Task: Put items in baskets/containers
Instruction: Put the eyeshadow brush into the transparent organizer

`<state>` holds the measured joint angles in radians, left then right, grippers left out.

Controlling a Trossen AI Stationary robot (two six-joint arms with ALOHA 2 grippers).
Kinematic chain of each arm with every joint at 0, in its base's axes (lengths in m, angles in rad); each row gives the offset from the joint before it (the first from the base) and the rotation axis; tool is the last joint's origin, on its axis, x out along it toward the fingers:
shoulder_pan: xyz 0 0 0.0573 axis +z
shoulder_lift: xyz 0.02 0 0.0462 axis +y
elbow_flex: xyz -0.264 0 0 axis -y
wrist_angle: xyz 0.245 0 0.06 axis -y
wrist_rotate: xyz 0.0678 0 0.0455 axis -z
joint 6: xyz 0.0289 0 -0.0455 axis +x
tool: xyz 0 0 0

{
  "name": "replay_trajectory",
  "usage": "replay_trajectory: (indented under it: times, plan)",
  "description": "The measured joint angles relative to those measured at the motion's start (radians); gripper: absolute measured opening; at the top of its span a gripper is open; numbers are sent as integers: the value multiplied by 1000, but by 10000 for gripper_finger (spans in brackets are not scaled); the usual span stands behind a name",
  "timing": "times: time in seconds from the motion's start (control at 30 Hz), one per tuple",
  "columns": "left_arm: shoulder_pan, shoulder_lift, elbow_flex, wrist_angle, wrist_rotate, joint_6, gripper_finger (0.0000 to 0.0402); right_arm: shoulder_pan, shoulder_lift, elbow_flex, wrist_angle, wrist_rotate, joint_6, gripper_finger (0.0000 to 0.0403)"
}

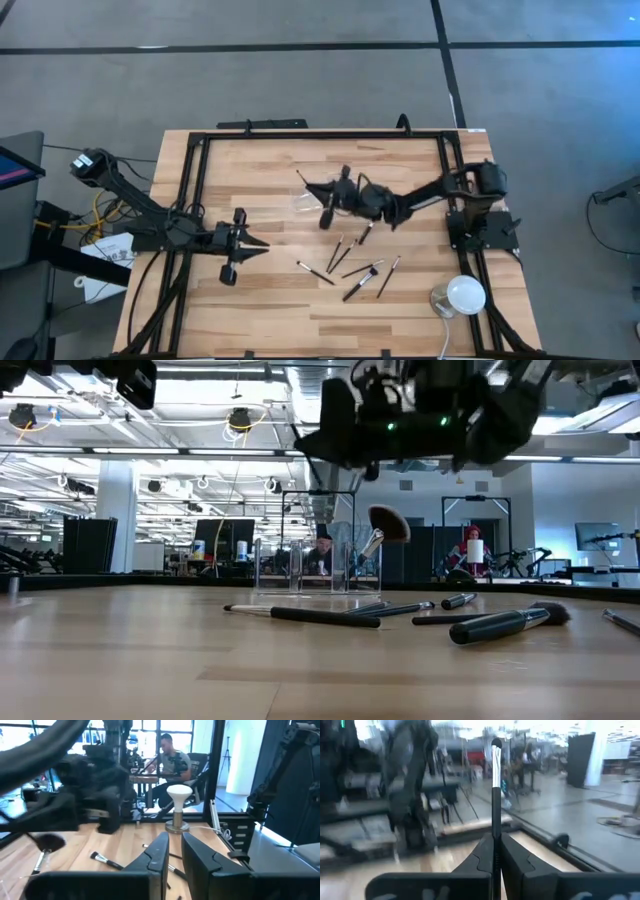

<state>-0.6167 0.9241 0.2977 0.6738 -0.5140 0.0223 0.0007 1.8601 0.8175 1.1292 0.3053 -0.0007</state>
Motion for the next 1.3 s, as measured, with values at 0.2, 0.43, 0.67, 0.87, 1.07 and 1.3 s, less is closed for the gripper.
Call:
replay_trajectory:
  times: [0.2, 0.43, 0.67, 0.87, 1.07, 1.3]
  plan:
    - [0, 0, 0, 0, 9, 0, 48, -35, 137, 17, 86, 83, 27, 3]
    - [0, 0, 0, -1, 16, -3, 48, -11, 192, 37, 92, 230, 12, 3]
    - [0, 0, 0, -1, 16, -3, 48, -9, 189, 39, 46, 375, -33, 8]
    - [0, 0, 0, -1, 15, -3, 48, -22, 189, 39, 10, 374, -52, 11]
    - [0, 0, 0, -1, 15, -3, 48, -32, 189, 39, -43, 374, -52, 35]
    - [0, 0, 0, -1, 14, -3, 48, -36, 189, 39, -45, 373, -52, 56]
